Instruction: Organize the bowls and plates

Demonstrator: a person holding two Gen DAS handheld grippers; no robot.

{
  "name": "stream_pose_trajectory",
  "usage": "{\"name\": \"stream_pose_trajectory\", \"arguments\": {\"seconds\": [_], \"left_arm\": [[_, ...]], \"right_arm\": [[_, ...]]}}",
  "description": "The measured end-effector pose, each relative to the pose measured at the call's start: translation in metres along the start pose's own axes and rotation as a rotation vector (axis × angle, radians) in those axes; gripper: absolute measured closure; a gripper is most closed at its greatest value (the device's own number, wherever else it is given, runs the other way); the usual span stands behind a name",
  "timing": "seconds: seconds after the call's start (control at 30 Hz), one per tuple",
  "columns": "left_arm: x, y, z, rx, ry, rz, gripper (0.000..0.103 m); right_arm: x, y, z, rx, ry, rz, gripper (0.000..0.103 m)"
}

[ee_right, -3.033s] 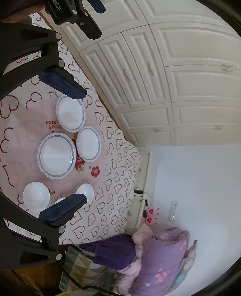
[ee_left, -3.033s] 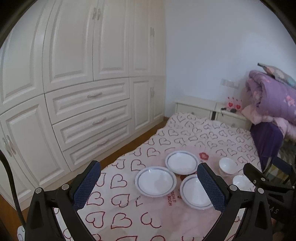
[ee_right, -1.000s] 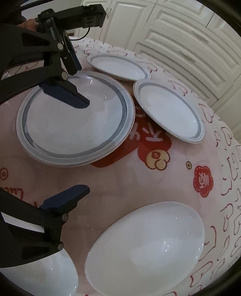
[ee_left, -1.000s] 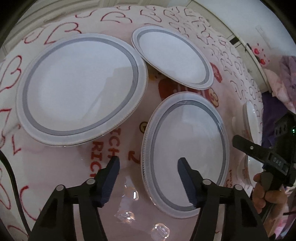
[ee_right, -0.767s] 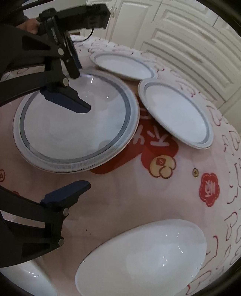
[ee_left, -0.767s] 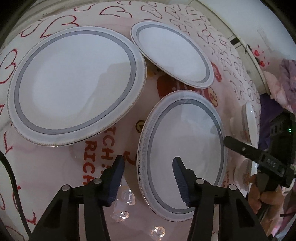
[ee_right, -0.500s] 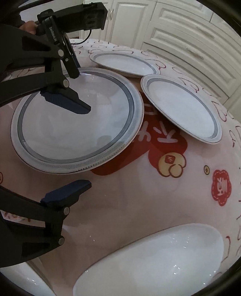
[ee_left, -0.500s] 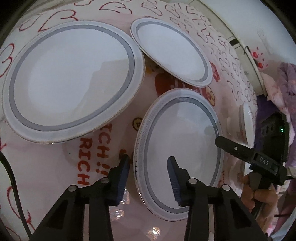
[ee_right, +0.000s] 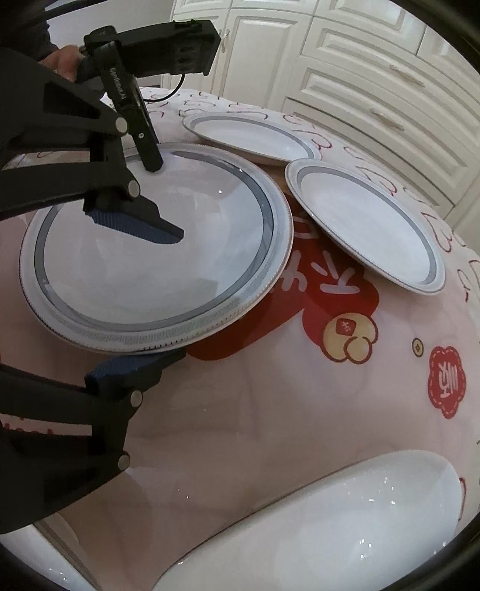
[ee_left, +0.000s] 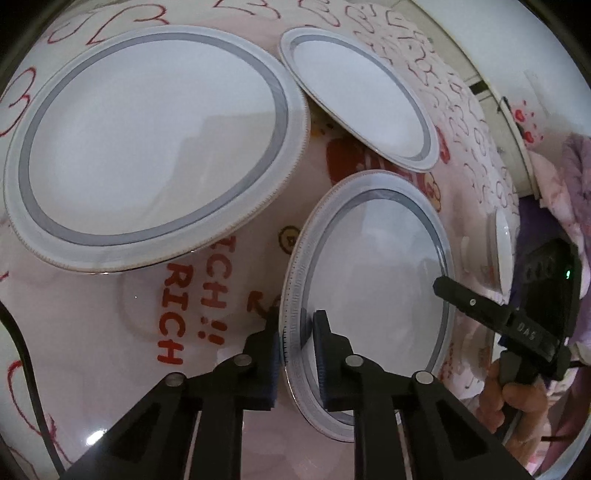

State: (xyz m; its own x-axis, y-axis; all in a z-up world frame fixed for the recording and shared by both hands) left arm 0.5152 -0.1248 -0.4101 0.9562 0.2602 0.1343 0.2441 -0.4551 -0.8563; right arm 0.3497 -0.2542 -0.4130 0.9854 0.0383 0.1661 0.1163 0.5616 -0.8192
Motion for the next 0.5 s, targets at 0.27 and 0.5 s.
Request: {"name": "stream_pose_trajectory", "arguments": {"seconds": [0.27,0.5], "left_arm": [[-0.005,-0.012,-0.001,0.041,0.01,-0.032,0.091],[-0.01,-0.035,0.001,0.042,0.018,-0.061,0.091]], "right_arm": [[-0.011,0.0,0.005,-0.005,0.003,-0.004,0.067],[-0.024,-0.009,0.018,-0.012,-0.005,-0.034,0.07]]}}
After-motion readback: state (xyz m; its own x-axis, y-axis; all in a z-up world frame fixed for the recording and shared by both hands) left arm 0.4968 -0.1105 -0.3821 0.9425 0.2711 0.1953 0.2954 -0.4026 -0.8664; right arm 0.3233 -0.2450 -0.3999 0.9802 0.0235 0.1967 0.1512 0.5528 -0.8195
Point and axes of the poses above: each gripper's, at about its wrist camera, not at the fingertips, and y roughly the way its jaws point, z to its left, x to its top, the point moved 8 cm from there along y, roughly the way its jaws point, and after that the axes turned 1 degree about y, right-handed, at the moved point
